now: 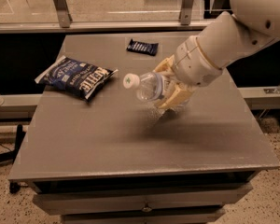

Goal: Knock blue plastic bottle over

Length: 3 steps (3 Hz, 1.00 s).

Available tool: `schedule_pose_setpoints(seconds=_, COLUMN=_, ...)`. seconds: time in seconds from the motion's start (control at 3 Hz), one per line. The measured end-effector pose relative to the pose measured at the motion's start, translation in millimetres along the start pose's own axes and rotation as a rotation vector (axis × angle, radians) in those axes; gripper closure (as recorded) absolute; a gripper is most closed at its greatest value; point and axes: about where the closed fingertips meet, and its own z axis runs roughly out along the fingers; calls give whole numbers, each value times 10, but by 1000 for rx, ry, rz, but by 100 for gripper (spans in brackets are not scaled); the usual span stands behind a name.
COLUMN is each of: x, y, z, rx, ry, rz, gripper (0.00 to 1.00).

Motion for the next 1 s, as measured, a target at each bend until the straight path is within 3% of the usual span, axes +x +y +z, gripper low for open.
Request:
schedule_pose_setpoints(seconds=0.33, x=46, y=264, z=163, rx=-94, ry=135, rz=-123, gripper=100)
schedule_pose_setpoints(seconds=0.67, x=107, y=510, z=332, rx=-182, ry=238, rz=-205, gripper=81)
schedule_pose_setpoints(seconds=1.0, x=149, y=633, z=420, rx=-228, ry=290, rz=-243, gripper=59)
